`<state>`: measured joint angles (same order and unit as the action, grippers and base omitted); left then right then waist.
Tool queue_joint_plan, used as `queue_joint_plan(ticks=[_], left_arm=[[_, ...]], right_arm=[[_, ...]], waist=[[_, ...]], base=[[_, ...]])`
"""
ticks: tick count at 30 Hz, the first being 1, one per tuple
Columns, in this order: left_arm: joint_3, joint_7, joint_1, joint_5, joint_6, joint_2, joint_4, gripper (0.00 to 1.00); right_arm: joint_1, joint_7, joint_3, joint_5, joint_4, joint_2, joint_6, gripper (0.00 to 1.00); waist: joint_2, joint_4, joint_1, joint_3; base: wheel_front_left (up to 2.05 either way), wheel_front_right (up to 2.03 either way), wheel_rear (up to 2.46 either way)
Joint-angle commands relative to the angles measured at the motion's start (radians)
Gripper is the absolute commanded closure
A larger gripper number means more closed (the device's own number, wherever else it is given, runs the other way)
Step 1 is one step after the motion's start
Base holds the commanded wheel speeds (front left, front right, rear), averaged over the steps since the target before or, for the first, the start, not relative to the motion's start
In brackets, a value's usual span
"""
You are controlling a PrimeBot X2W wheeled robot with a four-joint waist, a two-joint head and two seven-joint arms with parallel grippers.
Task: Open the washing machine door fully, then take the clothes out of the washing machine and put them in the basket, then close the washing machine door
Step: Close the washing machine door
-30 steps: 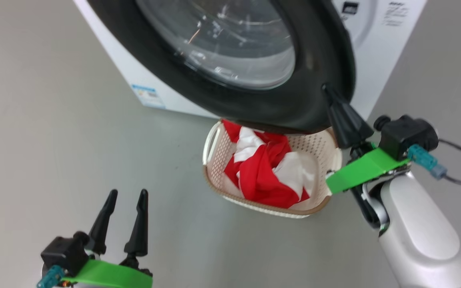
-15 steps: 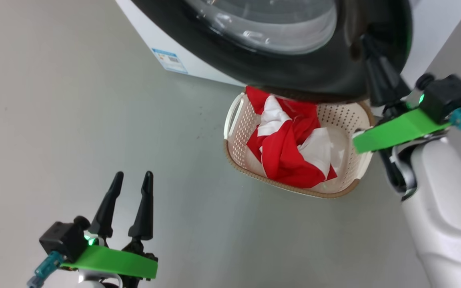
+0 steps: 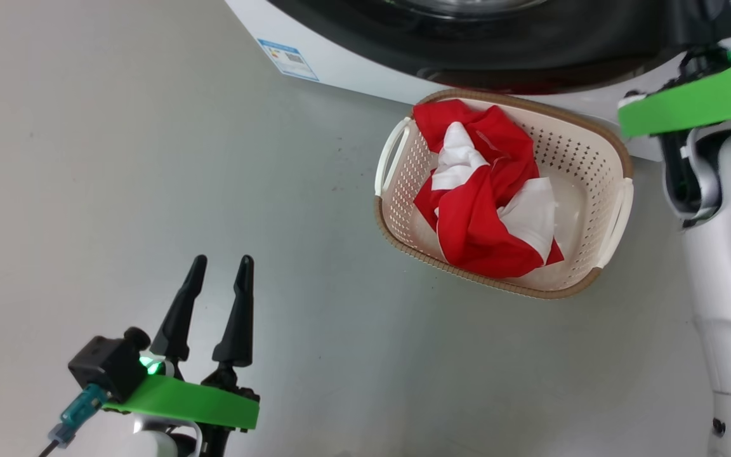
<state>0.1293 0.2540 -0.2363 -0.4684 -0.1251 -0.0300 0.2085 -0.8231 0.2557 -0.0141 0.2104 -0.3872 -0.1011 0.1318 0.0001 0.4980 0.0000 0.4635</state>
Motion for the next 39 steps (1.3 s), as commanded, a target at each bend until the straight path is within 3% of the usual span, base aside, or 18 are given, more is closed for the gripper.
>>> queue_joint_plan(ticks=[1, 9, 17, 22, 24, 25, 33, 39], left_arm=[[-0.032, 0.008, -0.017, -0.011, -0.006, -0.020, -0.022, 0.00], [-0.032, 0.008, -0.022, -0.008, -0.006, -0.020, -0.023, 0.00], [-0.042, 0.008, -0.017, 0.005, -0.006, -0.020, -0.015, 0.00], [-0.051, 0.008, 0.001, 0.040, -0.006, -0.020, -0.010, 0.00], [-0.063, 0.008, 0.010, 0.056, -0.006, -0.020, -0.008, 0.00], [-0.068, 0.008, 0.015, 0.064, -0.006, -0.020, -0.007, 0.00], [-0.074, 0.008, 0.047, 0.098, -0.006, -0.033, 0.002, 0.00], [-0.093, 0.008, 0.068, 0.106, -0.006, -0.063, 0.001, 0.00]], right_arm=[[-0.030, 0.006, -0.001, -0.009, 0.023, 0.020, -0.001, 1.00], [-0.081, 0.006, -0.061, -0.010, 0.026, 0.038, -0.001, 1.00], [-0.007, 0.006, 0.011, -0.007, 0.018, 0.046, -0.001, 0.99], [0.095, 0.006, 0.065, 0.006, 0.015, 0.048, -0.001, 0.56], [0.140, 0.006, 0.078, 0.014, 0.020, 0.049, -0.001, 0.15], [0.165, 0.006, 0.089, 0.017, 0.020, 0.049, -0.001, 0.00], [0.326, 0.006, 0.129, 0.036, 0.009, 0.050, -0.001, 0.00], [0.454, 0.006, 0.097, 0.045, 0.031, 0.051, -0.001, 0.00]], waist=[[-0.0001, 0.006, 0.0000, 0.006], [-0.0001, 0.004, 0.0000, 0.013], [-0.0001, -0.017, 0.0000, -0.023], [-0.0001, -0.045, 0.0000, -0.069], [-0.0001, -0.060, 0.0000, -0.089], [-0.0001, -0.067, 0.0000, -0.100], [-0.0001, -0.113, 0.0000, -0.169], [-0.0001, -0.165, 0.0000, -0.213]], base=[[0.00, 0.00, 0.00], [0.00, 0.00, 0.00], [0.00, 0.00, 0.00], [0.00, 0.00, 0.00], [0.00, 0.00, 0.00], [0.00, 0.00, 0.00], [0.00, 0.00, 0.00], [0.00, 0.00, 0.00]])
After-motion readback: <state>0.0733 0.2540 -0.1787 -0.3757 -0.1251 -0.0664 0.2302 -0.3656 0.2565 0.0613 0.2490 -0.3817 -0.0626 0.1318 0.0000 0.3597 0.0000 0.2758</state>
